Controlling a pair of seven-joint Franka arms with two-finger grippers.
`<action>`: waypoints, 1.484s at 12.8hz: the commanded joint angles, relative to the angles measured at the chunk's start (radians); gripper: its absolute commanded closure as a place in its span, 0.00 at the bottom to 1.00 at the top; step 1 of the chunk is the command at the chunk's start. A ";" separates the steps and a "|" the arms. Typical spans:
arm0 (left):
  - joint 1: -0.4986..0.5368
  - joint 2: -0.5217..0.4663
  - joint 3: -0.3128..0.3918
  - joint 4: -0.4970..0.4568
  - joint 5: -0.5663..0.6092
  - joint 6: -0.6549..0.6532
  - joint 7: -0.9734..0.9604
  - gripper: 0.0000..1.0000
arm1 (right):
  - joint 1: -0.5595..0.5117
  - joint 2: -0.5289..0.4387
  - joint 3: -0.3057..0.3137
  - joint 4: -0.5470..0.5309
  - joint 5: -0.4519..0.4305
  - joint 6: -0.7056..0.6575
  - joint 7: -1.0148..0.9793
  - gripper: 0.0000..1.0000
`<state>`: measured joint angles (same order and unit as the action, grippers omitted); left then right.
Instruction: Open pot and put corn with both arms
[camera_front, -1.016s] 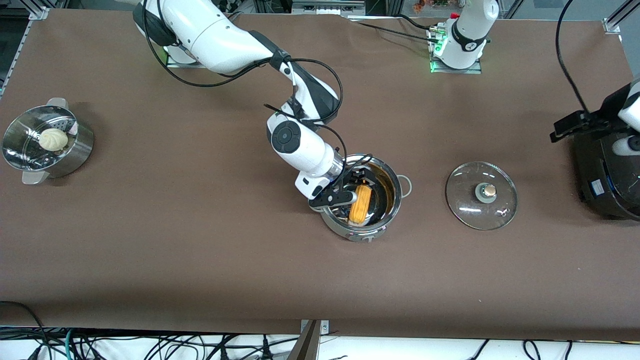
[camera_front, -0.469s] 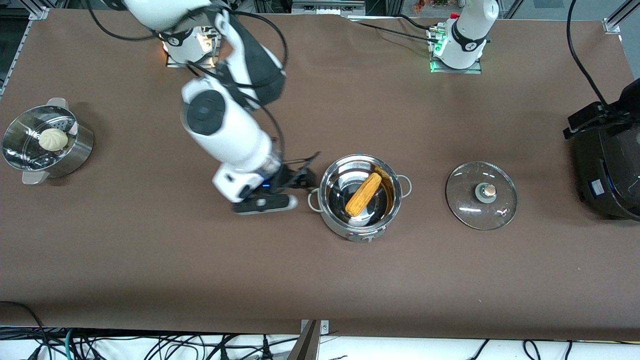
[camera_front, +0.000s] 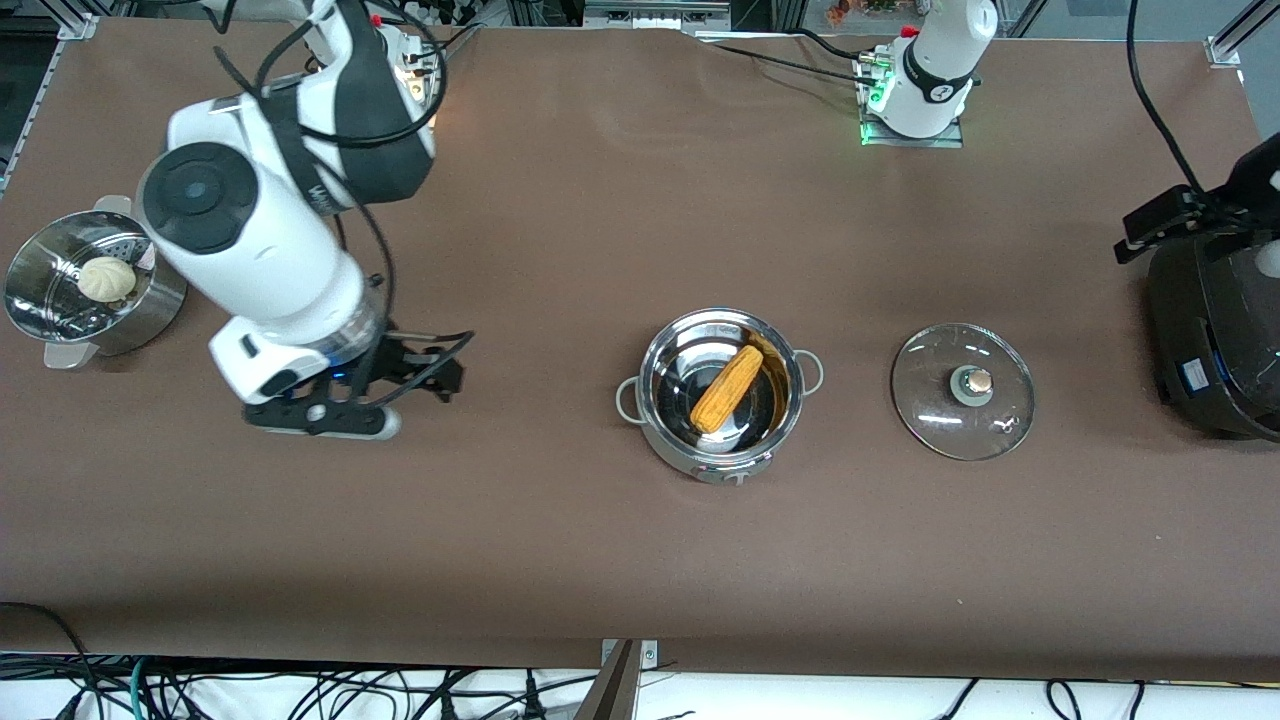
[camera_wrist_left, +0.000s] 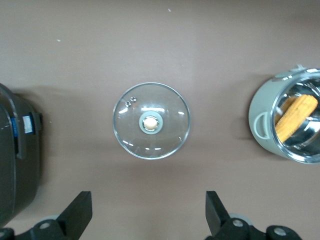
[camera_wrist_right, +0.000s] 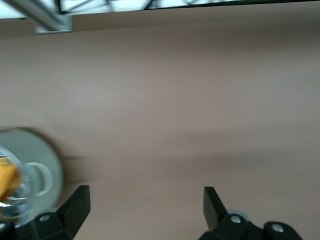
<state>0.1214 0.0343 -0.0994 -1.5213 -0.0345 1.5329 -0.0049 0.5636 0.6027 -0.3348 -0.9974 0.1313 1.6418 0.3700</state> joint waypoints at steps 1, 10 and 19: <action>-0.002 0.016 -0.002 0.036 0.021 -0.033 -0.012 0.00 | 0.009 -0.037 -0.117 -0.033 -0.001 -0.062 -0.125 0.00; -0.089 -0.002 0.093 0.023 0.021 -0.036 -0.012 0.00 | -0.362 -0.352 0.101 -0.421 -0.016 -0.051 -0.284 0.00; -0.083 0.004 0.089 0.026 0.022 -0.054 -0.010 0.00 | -0.576 -0.608 0.342 -0.681 -0.228 0.050 -0.282 0.00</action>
<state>0.0458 0.0337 -0.0153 -1.5174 -0.0344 1.5051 -0.0117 0.0308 0.1077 -0.0369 -1.5881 -0.0805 1.6885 0.0923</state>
